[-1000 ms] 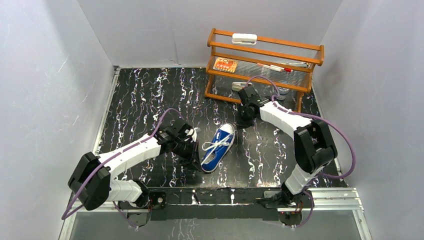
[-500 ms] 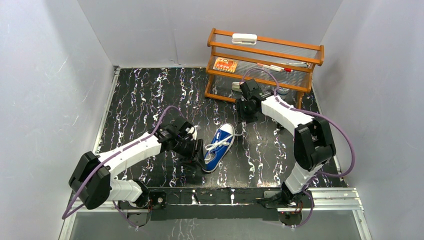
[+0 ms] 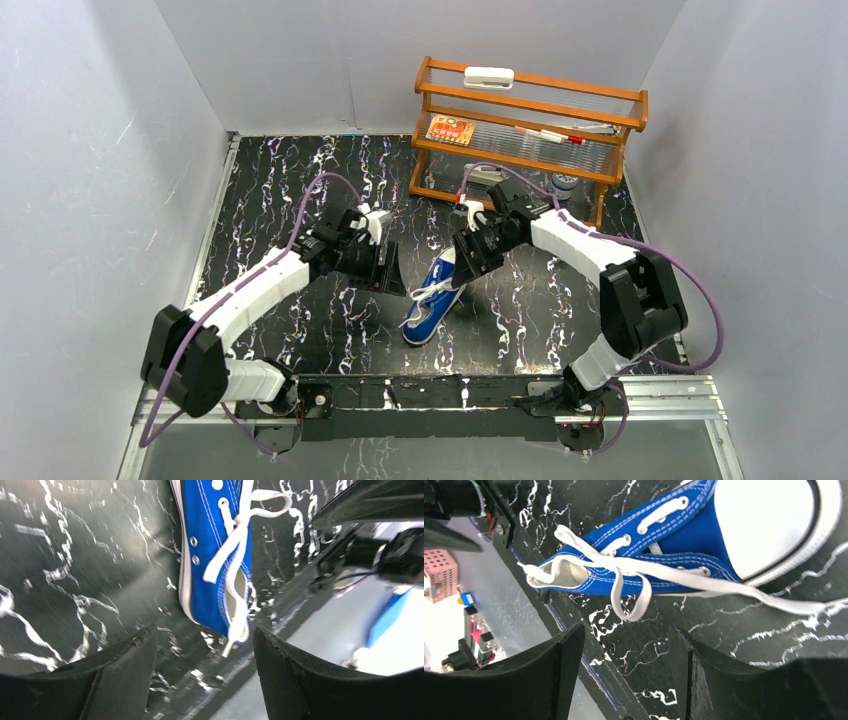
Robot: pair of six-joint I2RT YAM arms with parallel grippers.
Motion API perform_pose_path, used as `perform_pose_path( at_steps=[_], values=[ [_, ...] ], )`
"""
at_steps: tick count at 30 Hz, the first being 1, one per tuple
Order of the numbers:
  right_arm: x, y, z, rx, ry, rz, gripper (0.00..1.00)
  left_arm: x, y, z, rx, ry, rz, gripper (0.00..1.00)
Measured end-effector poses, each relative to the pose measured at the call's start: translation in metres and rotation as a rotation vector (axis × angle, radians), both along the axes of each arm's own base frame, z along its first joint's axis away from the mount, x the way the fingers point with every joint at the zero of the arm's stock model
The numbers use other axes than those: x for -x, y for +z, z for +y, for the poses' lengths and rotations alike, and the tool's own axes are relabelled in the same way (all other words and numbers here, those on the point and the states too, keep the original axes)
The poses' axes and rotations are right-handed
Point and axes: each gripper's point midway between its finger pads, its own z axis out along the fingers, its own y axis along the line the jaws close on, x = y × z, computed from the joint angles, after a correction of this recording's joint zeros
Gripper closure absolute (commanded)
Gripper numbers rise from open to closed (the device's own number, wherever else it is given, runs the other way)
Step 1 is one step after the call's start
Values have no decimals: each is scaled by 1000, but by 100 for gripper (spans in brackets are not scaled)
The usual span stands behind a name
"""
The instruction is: Tie the shoes
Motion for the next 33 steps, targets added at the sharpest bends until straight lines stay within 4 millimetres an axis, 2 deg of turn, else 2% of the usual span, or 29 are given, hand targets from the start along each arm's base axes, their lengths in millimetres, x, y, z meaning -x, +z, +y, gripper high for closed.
perform_pose_path(
  at_steps=[5,8,10,12,14,21,26,30,33],
  values=[
    [0,-15,7,-22,57,38,35,-19,-19,-2,-27,-256,-212,31],
    [-3,-21,5,4,47,37,34,-26,-28,-2,-47,-415,-435,30],
    [-5,-20,5,8,43,33,35,-26,-35,2,-66,-491,-537,35],
    [-8,-17,4,15,41,21,35,-27,-41,3,-82,-564,-609,44],
    [-11,-15,2,35,43,3,35,-32,-44,-1,-93,-626,-663,47],
    [-14,-12,-8,91,32,-40,35,-35,-46,-22,-76,-771,-799,52],
    [-13,-12,-9,93,32,-39,35,-26,-55,-35,-45,-839,-799,52],
    [-13,-10,-8,88,33,-40,38,-22,-54,-41,-30,-863,-810,52],
    [-12,-8,-6,73,40,-35,39,-22,-55,-44,-18,-845,-821,56]
  ],
)
